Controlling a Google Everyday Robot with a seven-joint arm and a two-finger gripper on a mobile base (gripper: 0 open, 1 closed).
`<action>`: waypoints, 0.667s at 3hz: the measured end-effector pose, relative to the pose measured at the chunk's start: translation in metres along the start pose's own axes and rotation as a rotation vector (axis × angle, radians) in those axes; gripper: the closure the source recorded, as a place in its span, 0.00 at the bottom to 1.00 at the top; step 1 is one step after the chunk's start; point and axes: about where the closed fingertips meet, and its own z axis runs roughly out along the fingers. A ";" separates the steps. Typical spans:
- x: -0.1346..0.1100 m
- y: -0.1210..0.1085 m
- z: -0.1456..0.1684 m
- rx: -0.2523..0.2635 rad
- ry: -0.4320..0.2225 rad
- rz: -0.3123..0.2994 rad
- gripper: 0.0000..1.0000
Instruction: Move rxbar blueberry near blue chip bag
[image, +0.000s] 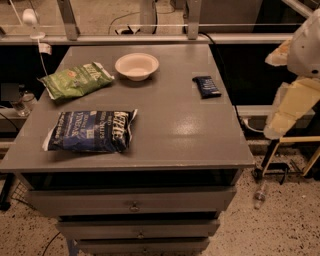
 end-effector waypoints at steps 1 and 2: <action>-0.022 -0.056 0.040 0.015 -0.118 0.070 0.00; -0.034 -0.098 0.070 0.062 -0.188 0.180 0.00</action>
Offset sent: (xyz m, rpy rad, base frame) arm 0.1785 0.0223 -0.0430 0.3195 -0.1131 -0.2465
